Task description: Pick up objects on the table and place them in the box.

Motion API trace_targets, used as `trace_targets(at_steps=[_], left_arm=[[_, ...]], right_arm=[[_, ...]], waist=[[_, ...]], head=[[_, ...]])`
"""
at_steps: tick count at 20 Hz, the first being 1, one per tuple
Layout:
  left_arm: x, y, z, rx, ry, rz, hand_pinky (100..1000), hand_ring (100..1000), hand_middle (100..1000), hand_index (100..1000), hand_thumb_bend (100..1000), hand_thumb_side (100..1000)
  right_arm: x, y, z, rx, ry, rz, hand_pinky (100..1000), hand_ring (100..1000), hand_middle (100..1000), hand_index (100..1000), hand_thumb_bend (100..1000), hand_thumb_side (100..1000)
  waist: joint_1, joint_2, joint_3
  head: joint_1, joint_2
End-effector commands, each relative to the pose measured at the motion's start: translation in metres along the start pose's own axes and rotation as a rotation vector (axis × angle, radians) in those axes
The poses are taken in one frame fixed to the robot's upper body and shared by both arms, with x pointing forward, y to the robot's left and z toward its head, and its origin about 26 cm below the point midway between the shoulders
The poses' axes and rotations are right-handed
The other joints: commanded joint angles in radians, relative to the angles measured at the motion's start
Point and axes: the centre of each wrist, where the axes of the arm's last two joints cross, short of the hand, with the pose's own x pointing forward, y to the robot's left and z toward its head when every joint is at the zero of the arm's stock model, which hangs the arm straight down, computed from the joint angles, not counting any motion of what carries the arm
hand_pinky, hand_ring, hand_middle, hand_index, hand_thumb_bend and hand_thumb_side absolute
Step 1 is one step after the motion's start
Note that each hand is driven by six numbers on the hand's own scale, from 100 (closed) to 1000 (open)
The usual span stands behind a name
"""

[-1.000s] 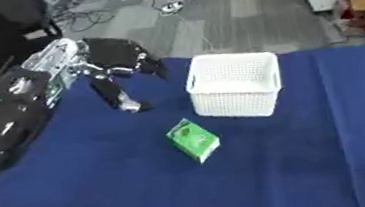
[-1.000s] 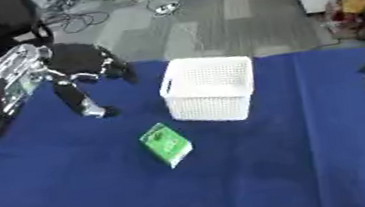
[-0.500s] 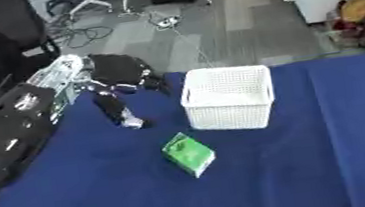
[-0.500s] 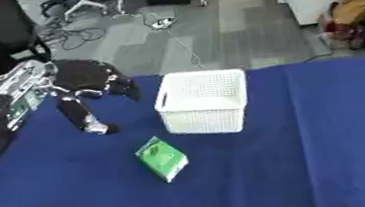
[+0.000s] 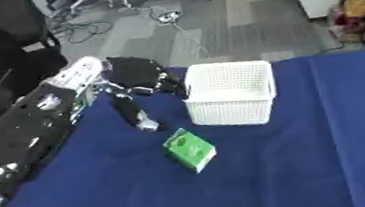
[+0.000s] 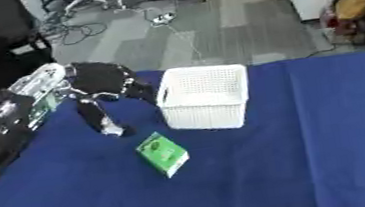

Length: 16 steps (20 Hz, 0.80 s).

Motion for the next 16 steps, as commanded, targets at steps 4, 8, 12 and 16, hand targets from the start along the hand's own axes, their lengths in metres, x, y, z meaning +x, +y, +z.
trace_targets(at_steps=[4,8,12,16], left_arm=[[-0.005,-0.011,0.008,-0.007,0.03,0.068,607,716,800,909,222,1000],[-0.007,-0.015,0.008,-0.013,0.035,0.114,572,691,792,908,218,1000],[-0.008,-0.012,0.009,-0.004,0.035,0.136,532,642,755,904,220,1000],[-0.008,-0.015,0.009,0.005,0.038,0.165,482,600,705,894,220,1000]], right_arm=[[0.006,0.003,-0.007,-0.002,-0.023,-0.008,254,292,319,524,106,1000],[0.006,0.004,-0.007,0.007,-0.021,-0.009,253,291,319,525,103,1000],[0.006,0.004,-0.006,0.019,-0.017,-0.011,252,290,319,525,100,1000],[0.007,0.005,-0.006,0.025,-0.016,-0.013,251,290,319,525,100,1000]], waist=[[-0.005,-0.004,-0.005],[-0.006,-0.004,-0.005],[-0.007,-0.004,-0.004],[-0.008,-0.004,-0.005]], head=[[0.007,0.014],[0.007,0.021],[0.006,0.022],[0.005,0.021]])
